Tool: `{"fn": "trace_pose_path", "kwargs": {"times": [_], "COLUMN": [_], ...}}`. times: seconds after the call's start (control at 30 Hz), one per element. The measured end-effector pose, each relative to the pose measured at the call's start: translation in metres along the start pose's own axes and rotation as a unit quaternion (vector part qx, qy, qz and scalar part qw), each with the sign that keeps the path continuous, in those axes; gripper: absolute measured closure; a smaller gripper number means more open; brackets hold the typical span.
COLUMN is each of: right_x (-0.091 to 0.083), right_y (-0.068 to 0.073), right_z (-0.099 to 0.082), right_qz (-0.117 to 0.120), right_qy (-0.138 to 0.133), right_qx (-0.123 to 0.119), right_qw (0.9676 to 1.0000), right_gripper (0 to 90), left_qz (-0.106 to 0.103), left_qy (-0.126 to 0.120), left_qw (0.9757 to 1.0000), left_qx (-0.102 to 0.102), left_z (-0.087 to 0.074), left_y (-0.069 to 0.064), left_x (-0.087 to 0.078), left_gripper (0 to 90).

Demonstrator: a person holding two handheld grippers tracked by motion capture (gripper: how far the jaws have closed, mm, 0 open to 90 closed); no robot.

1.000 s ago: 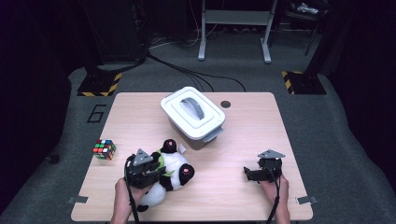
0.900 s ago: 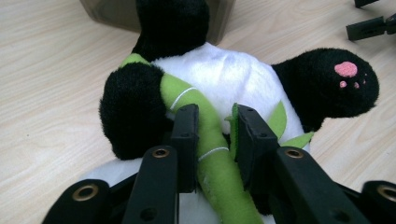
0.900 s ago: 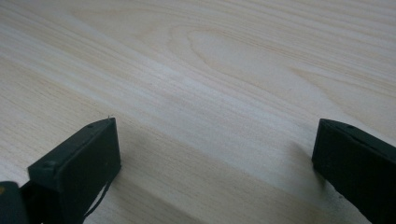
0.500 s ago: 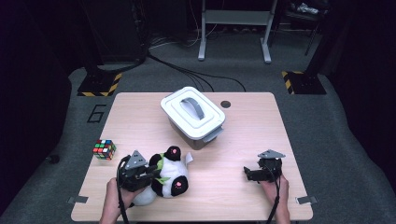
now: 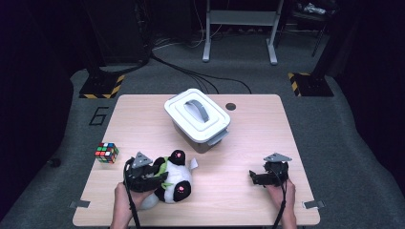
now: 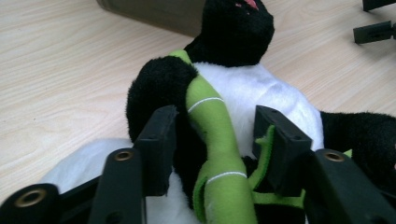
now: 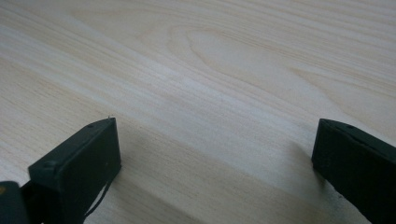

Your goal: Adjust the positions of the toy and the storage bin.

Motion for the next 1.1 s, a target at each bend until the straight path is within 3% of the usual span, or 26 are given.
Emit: {"fn": "trace_pose_path", "kwargs": {"times": [0.1,0.2,0.23,0.33,0.37,0.47,0.57,0.67,0.77,0.8,0.83,0.93,1.1], "right_x": [0.0,0.0,0.0,0.0,0.0,0.0,0.0,0.0,0.0,0.0,0.0,0.0,0.0], "right_y": [0.0,0.0,0.0,0.0,0.0,0.0,0.0,0.0,0.0,0.0,0.0,0.0,0.0], "right_z": [0.0,0.0,0.0,0.0,0.0,0.0,0.0,0.0,0.0,0.0,0.0,0.0,0.0], "right_qz": [0.0,0.0,0.0,0.0,0.0,0.0,0.0,0.0,0.0,0.0,0.0,0.0,0.0], "right_qy": [0.0,0.0,0.0,0.0,0.0,0.0,0.0,0.0,0.0,0.0,0.0,0.0,0.0], "right_qx": [0.0,0.0,0.0,0.0,0.0,0.0,0.0,0.0,0.0,0.0,0.0,0.0,0.0], "right_qw": [1.0,1.0,1.0,1.0,1.0,1.0,1.0,1.0,1.0,1.0,1.0,1.0,1.0], "right_gripper": [0.4,0.4,0.4,0.4,0.4,0.4,0.4,0.4,0.4,0.4,0.4,0.4,0.4], "left_qz": [-0.002,-0.009,-0.009,-0.023,-0.033,-0.052,-0.068,-0.079,-0.054,-0.036,-0.031,-0.018,0.0], "left_qy": [0.007,-0.003,-0.003,-0.005,-0.005,-0.013,-0.015,-0.008,-0.018,-0.021,-0.025,-0.036,-0.04], "left_qw": [0.9997,0.9991,0.9991,0.9969,0.9954,0.9923,0.9908,0.9918,0.9954,0.9966,0.9974,0.9987,0.9992], "left_qx": [0.023,0.041,0.041,0.075,0.09,0.111,0.116,0.101,0.077,0.07,0.061,0.031,0.008], "left_z": [-0.001,0.001,0.001,0.006,0.007,0.012,0.015,0.006,0.002,0.001,0.001,0.002,0.002], "left_y": [-0.002,-0.002,-0.002,-0.002,-0.004,-0.007,-0.007,-0.008,-0.006,-0.005,-0.004,-0.005,-0.005], "left_x": [0.001,0.0,0.0,-0.006,-0.008,-0.011,-0.011,-0.004,-0.002,-0.002,-0.003,-0.004,0.002], "left_gripper": [64.0,74.0,75.3,76.8,77.0,77.2,76.9,75.3,65.3,59.0,53.0,46.3,44.4]}}
Point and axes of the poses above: each handheld gripper's, and its own axes: x roughly forward along the jaws, z roughly out of its top, y roughly to its left, the point moved 8 cm from there along x, roughly forward along the jaws, and after that the axes turned 13 degrees about -y, right-handed, at the moved point
